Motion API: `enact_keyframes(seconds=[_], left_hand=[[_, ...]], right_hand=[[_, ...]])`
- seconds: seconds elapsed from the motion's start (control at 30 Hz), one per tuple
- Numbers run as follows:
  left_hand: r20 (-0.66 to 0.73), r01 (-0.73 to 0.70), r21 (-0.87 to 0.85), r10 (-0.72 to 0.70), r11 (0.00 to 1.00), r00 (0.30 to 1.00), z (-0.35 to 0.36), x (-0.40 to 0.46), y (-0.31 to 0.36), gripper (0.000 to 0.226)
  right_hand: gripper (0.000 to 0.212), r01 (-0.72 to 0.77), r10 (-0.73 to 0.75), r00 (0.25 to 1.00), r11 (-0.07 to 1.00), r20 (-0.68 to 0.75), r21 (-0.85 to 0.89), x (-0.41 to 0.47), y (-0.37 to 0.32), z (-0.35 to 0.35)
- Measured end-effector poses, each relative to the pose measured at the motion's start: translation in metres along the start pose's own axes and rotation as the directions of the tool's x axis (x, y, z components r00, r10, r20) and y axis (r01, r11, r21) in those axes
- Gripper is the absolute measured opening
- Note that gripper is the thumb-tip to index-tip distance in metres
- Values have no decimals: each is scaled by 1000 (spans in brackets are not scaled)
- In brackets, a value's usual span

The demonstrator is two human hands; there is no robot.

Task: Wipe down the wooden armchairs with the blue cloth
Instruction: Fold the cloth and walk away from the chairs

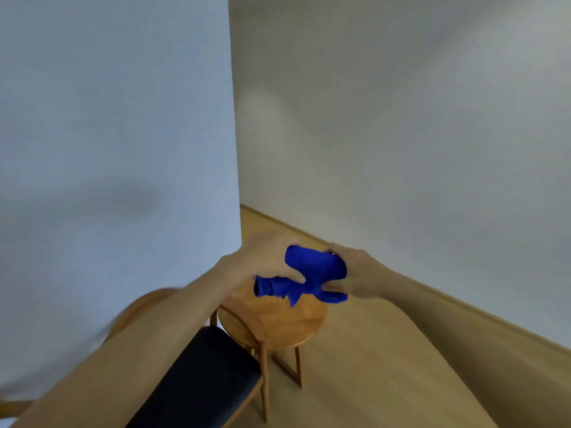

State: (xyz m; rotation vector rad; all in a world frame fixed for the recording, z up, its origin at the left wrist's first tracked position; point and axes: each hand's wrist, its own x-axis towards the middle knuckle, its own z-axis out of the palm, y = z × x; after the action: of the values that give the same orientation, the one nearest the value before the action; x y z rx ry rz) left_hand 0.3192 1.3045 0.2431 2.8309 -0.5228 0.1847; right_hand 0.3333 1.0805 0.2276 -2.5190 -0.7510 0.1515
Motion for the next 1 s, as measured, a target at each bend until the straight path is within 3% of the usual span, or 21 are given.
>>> enact_keyframes(seconds=[0.13, 0.2, 0.33, 0.47, 0.63, 0.73, 0.87, 0.93, 1.0], left_hand=[[278, 138, -246, -66, 959, 958, 32, 29, -53, 52], [342, 220, -320, -104, 922, 934, 52, 45, -77, 49], [310, 284, -380, -169, 880, 936, 99, 77, -122, 39], [225, 299, -436, -219, 849, 949, 156, 122, -170, 59], [223, 369, -561, -294, 741, 930, 211, 197, -218, 51], [210, 445, -725, -446, 526, 870, 242, 232, -236, 54], [360, 483, -875, -605, 46, 710, 290, 271, -247, 59], [436, 450, -879, -650, -158, 623, 314, 288, -247, 50], [506, 426, -852, -692, -305, 516, 333, 308, -246, 47]], right_hand=[[40, 31, -35, 988, 999, 151, 28, 68, 32, 8], [43, 43, -57, 971, 997, 233, 65, 101, 49, 18], [51, 11, -57, 942, 990, 331, 141, 172, 94, 40], [44, -42, -32, 907, 985, 421, 165, 248, 146, 61], [40, -90, -21, 911, 964, 412, 250, 325, 217, 77], [56, -259, 80, 904, 885, 421, 387, 365, 265, 88], [71, -537, 241, 827, 608, 508, 585, 412, 321, 116], [70, -626, 256, 764, 519, 592, 583, 436, 343, 130], [71, -671, 249, 714, 507, 654, 540, 461, 363, 143]])
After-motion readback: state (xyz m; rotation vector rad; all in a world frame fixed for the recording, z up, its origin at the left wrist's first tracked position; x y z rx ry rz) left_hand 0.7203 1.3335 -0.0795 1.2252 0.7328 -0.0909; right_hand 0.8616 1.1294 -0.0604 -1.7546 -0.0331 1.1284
